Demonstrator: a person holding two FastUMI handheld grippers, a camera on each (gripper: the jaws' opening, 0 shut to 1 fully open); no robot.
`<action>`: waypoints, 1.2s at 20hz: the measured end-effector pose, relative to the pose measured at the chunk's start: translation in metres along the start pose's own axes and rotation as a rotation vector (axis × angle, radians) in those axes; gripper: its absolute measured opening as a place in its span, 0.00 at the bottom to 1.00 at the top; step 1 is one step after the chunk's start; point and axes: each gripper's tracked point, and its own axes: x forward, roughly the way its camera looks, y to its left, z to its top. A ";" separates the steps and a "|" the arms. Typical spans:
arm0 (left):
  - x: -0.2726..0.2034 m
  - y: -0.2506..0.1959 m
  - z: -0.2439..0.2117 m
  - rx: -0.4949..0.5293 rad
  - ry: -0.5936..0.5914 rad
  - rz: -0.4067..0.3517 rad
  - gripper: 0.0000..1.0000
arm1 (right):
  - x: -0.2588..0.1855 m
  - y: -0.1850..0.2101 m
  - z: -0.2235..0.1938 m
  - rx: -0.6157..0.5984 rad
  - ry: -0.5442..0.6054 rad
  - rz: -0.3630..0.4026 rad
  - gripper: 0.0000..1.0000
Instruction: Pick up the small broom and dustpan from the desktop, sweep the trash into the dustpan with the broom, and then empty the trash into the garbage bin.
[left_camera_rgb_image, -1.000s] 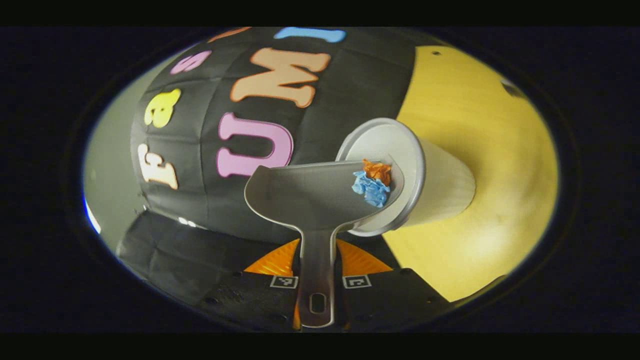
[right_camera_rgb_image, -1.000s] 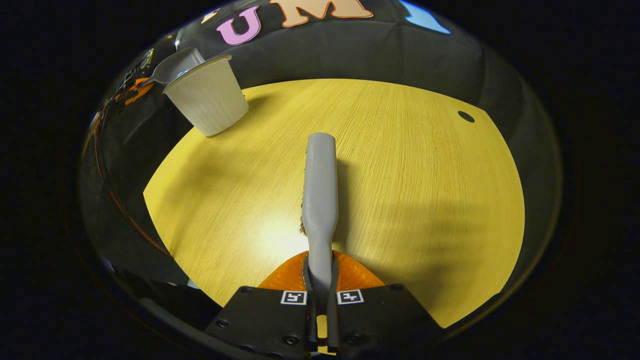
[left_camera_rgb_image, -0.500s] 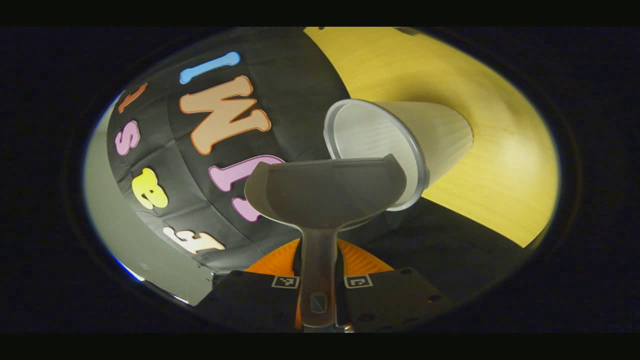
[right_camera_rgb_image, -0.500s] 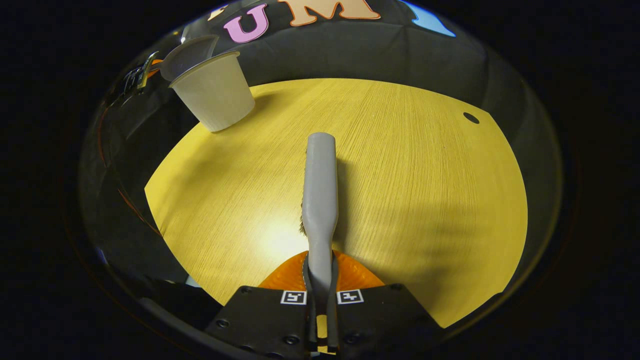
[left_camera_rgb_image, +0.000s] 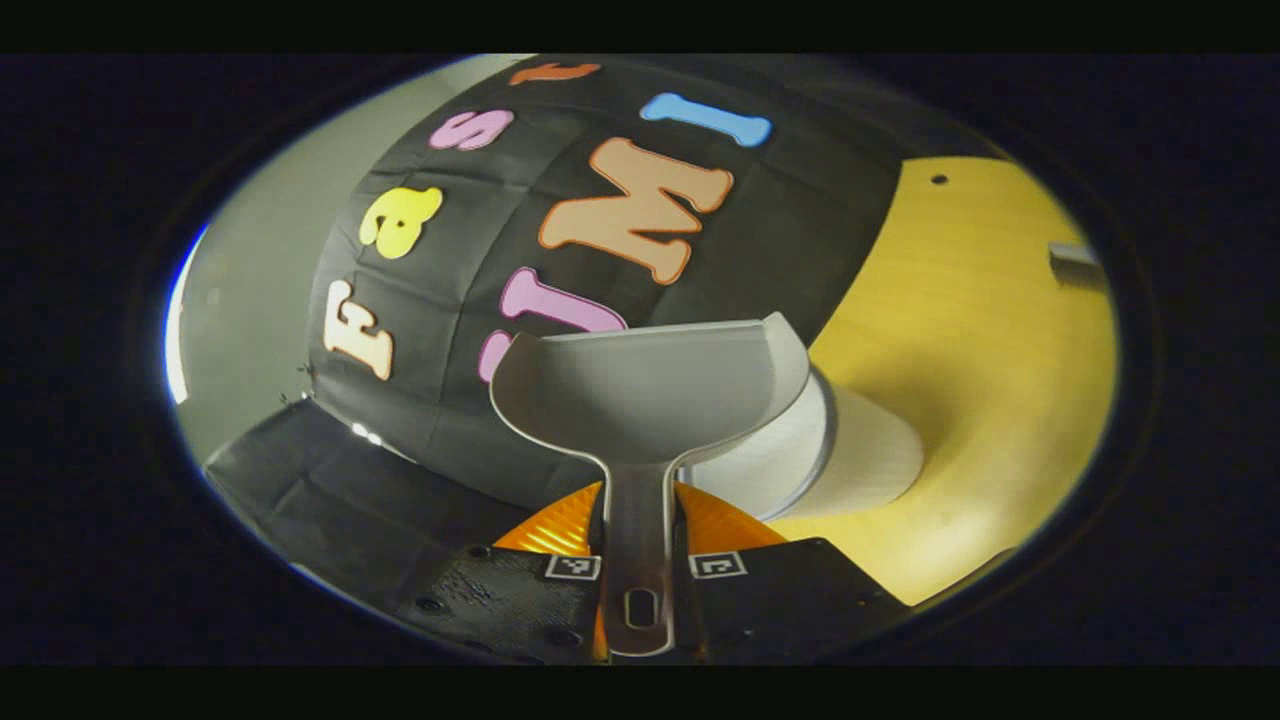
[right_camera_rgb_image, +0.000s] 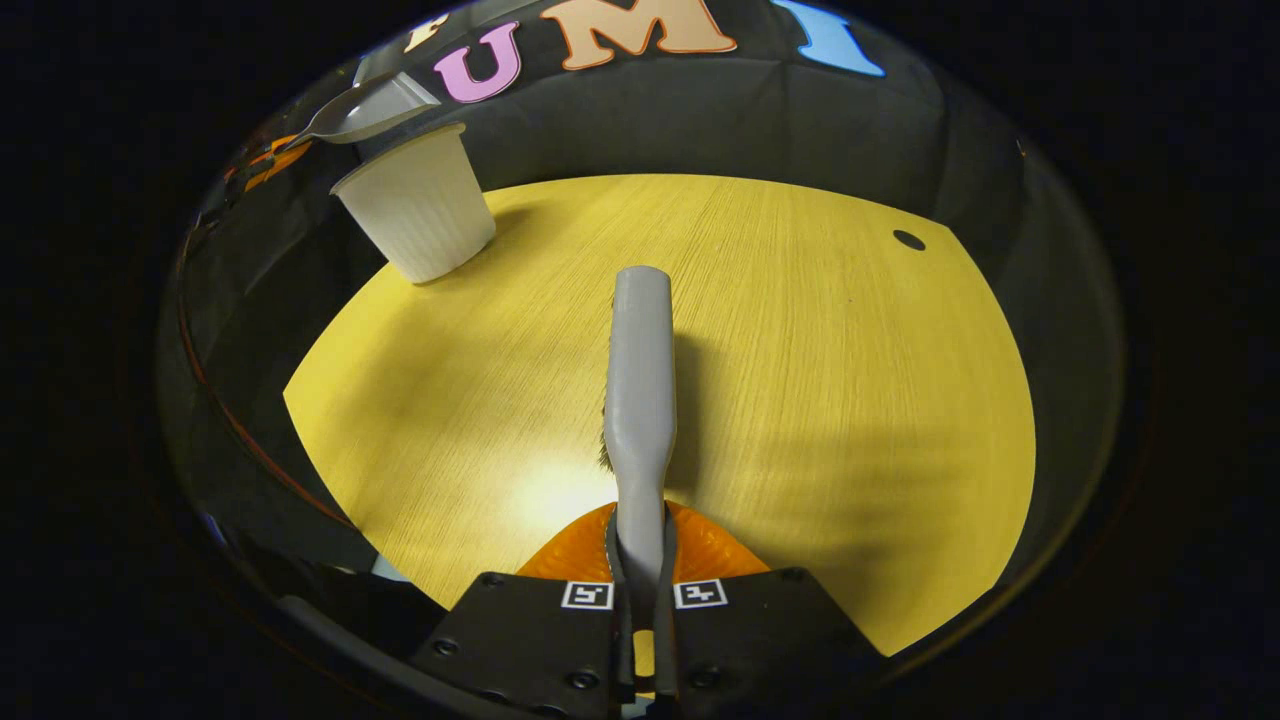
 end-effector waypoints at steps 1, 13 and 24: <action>-0.009 -0.017 0.007 -0.080 -0.019 -0.023 0.20 | -0.003 0.001 0.000 0.012 -0.016 -0.007 0.06; -0.097 -0.224 0.045 -0.565 -0.051 -0.349 0.20 | -0.018 0.009 0.004 0.049 -0.094 -0.069 0.07; -0.125 -0.345 -0.029 -0.608 0.203 -0.504 0.19 | -0.022 0.016 0.009 -0.017 -0.023 -0.182 0.06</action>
